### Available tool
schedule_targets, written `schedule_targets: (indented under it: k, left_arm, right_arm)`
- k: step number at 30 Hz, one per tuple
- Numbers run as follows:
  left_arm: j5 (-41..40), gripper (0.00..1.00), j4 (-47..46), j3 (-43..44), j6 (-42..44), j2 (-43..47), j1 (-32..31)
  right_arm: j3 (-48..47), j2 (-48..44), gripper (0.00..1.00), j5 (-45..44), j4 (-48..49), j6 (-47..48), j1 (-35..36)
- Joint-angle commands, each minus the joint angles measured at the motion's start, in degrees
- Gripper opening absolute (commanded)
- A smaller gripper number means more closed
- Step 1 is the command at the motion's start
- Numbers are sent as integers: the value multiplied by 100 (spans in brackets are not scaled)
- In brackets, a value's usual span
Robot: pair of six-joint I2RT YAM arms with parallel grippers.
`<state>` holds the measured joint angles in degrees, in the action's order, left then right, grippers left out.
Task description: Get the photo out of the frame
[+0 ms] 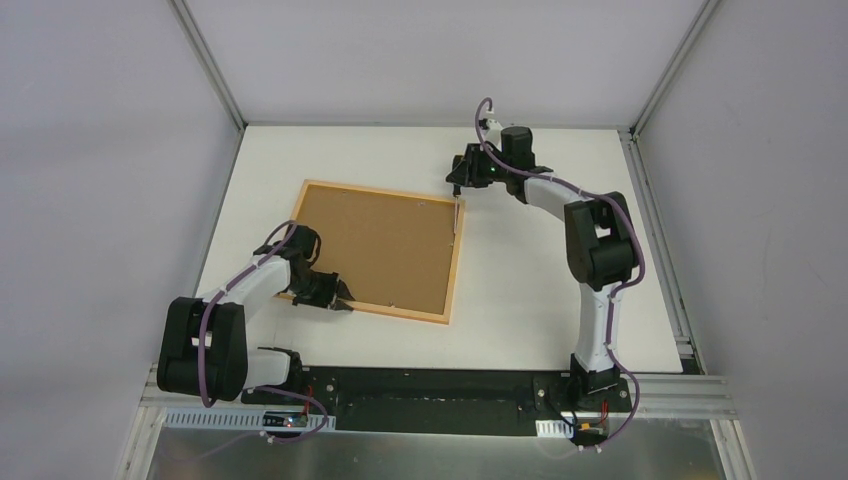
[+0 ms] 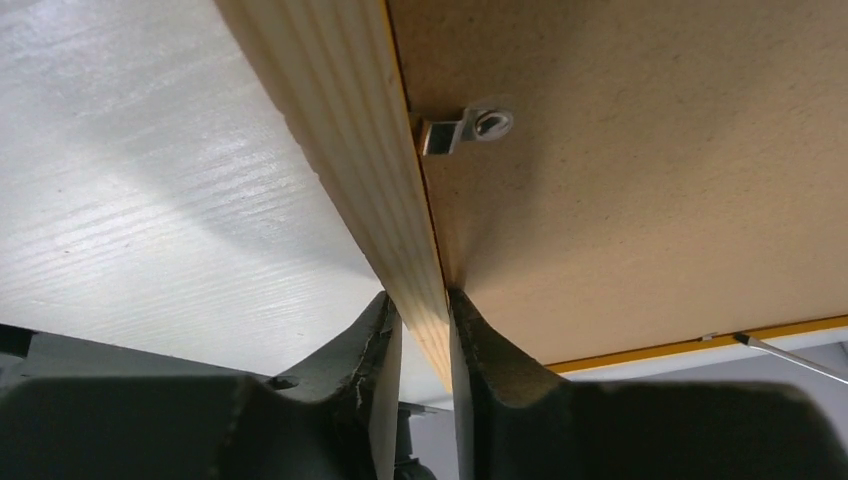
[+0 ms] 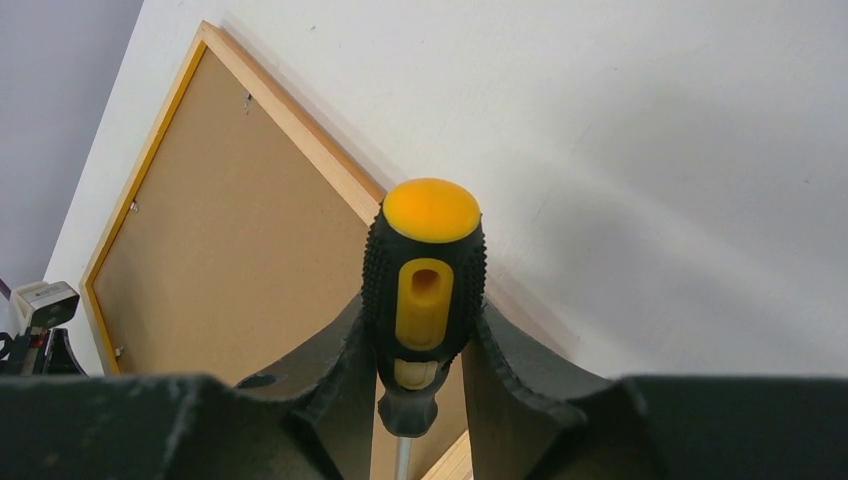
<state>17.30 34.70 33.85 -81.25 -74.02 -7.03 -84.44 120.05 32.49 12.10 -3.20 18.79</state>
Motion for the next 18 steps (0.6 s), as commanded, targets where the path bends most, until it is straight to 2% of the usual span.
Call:
schedule_targets:
  k: [1,2,3,11,14,18]
  left_arm:
    - [-341,8,164,-150,-7,-146,24]
    - [-348,2,164,-155,-55,-172,26]
    - [-358,0,165,-159,-108,-185,22]
    - [-539,0,96,-170,-407,-251,9]
    - [-542,0,83,-192,-483,-286,-9]
    - [-510,0,81,-128,-286,-306,-18]
  right_arm:
    - [163,-231,0,32,103,185,172]
    - [256,-304,0,-45,101,145,217]
    - [372,-384,0,-113,104,96,266]
    - [1789,-1376,0,-1341,853,-1018,595]
    - [1877,-1492,0,-1699,856,-1200,598]
    - [1463,-1413,0,-1876,617,-1224,447]
